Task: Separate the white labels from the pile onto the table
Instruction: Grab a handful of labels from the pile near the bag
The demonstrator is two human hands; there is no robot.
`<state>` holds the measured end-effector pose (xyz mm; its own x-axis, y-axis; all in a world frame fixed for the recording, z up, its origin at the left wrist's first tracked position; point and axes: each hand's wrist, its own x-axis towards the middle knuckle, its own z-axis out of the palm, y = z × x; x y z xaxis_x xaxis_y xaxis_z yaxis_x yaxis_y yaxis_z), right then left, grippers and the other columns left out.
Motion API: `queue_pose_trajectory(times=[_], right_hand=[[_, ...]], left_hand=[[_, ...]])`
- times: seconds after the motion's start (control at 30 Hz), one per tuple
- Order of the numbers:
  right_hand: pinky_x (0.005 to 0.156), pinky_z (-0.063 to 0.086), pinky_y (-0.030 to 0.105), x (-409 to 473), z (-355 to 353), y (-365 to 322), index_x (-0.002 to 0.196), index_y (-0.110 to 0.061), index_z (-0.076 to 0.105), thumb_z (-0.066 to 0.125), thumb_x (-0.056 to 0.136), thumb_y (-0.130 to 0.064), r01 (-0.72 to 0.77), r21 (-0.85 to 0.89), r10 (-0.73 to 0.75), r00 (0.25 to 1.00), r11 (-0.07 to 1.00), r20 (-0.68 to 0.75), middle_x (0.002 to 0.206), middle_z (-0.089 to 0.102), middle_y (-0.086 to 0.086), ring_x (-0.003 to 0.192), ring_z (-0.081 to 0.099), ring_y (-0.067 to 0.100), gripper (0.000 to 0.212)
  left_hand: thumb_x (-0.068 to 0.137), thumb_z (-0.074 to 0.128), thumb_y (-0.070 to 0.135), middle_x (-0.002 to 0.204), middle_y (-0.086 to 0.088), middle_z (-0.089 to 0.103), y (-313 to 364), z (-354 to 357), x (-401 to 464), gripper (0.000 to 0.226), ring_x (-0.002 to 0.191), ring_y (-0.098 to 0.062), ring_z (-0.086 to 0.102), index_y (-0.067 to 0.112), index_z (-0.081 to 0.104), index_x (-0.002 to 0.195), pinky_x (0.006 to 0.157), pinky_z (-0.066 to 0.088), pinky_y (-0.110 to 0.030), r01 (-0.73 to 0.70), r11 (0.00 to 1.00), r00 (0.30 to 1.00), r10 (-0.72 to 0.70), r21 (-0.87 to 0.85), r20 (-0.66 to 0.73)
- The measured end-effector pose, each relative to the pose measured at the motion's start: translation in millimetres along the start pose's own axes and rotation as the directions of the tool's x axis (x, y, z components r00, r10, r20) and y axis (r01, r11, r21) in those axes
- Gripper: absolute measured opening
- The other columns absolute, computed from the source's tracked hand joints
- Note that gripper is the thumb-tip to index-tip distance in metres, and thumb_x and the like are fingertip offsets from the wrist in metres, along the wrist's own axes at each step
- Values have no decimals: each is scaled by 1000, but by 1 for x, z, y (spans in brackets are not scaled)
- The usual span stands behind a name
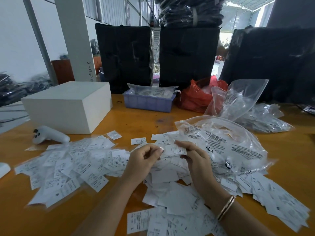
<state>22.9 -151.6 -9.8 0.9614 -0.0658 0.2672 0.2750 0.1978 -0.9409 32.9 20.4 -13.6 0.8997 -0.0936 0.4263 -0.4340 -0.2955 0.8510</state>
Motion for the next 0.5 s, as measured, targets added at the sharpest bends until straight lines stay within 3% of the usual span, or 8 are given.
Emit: queue_pose_trajectory(times=[0.07,0.17,0.3,0.4,0.5], right_hand=[[80,50,21,1,-2,0,89,-20,78,39,90,3,-33,132,31,999,991,17,107,71,0,102,64,10,46],[92,47,32,2,-1,3,94,-27,77,52,91,-2,-104,93,106,994,990,-13,108,71,-4,103,63,13,35],[81,54,30,2,2,5,96,-37,74,62,85,3,-164,1,164,986,986,22,105,71,-2,89,65,18,43],[75,52,20,2,3,5,100,-37,71,64,84,2,-137,-163,141,990,977,11,98,65,1,86,62,13,42],[69,50,14,1,4,4,86,-30,75,64,85,1,-107,-202,111,994,974,9,89,70,0,82,65,9,33]], left_hand=[[90,59,32,73,14,65,0,0,0,12,70,-6,59,31,67,83,60,46,-10,-1,999,999,0,38,33],[93,57,28,74,18,66,1,1,-1,16,76,2,61,38,66,86,65,47,-9,-1,998,996,-4,59,87],[95,53,22,78,18,68,3,1,-2,20,78,7,61,36,65,85,67,45,-6,-1,999,995,-5,52,102],[96,53,20,79,21,69,4,1,-2,24,80,5,63,38,65,88,69,47,-8,-4,1000,996,3,17,85],[93,58,22,82,23,68,2,-1,-1,19,79,5,62,35,67,85,68,47,-8,-30,999,998,29,20,58]])
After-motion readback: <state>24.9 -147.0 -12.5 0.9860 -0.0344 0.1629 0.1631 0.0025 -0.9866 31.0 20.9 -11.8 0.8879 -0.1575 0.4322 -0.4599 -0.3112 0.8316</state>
